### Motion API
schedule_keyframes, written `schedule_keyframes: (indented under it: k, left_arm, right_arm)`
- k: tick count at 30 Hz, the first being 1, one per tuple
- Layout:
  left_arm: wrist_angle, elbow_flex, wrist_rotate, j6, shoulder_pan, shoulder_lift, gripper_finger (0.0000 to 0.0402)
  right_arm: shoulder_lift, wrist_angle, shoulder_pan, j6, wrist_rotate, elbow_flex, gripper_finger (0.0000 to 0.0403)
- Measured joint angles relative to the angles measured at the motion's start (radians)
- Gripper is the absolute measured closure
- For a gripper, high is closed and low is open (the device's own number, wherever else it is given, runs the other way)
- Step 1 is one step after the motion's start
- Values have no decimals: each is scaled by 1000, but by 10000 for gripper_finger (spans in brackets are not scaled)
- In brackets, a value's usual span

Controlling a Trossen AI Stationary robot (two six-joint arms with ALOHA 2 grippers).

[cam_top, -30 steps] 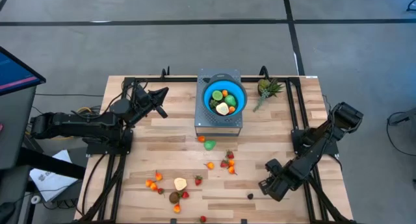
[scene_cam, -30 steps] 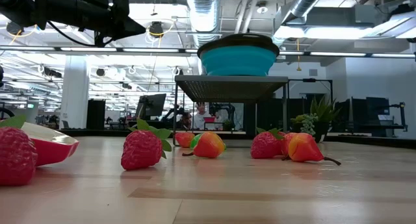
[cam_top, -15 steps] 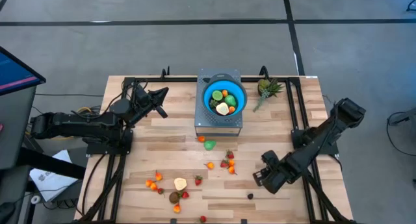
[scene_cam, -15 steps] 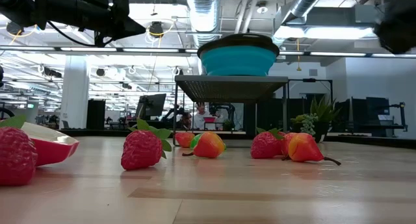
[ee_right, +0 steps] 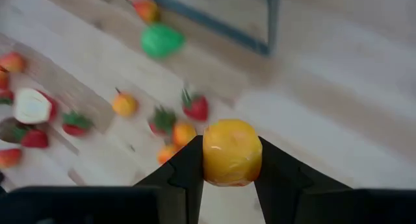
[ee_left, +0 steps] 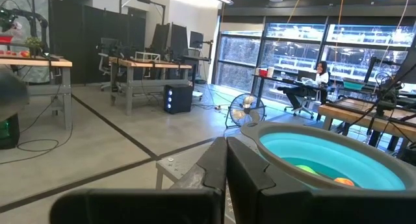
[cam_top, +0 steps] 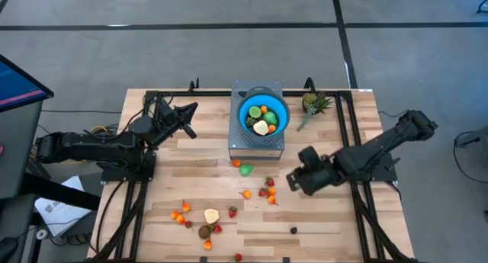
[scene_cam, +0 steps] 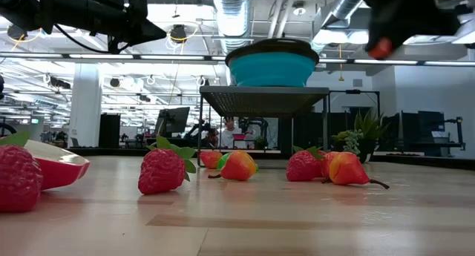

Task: Pick & Place Fruit
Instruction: Put the peach into the strainer bowl

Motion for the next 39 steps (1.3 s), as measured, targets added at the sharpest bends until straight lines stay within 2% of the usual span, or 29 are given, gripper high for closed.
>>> schedule_keyframes:
  k: [9, 18, 23, 30, 33, 39]
  left_arm:
    - [0, 0, 0, 0, 0, 0, 400]
    - [0, 0, 0, 0, 0, 0, 400]
    - [0, 0, 0, 0, 0, 0, 400]
    - [0, 0, 0, 0, 0, 0, 400]
    - [0, 0, 0, 0, 0, 0, 400]
    - [0, 0, 0, 0, 0, 0, 400]
  right_arm:
    - [-11, 29, -179, -404, 58, 161, 296]
    - [-8, 245, -378, -747, 34, 216, 296]
    - [-7, 306, -480, -825, -31, 216, 296]
    - [-3, 378, -591, -930, -32, 216, 296]
    - [26, 398, -621, -976, -37, 216, 296]
    - [126, 436, -652, -1047, -111, 216, 296]
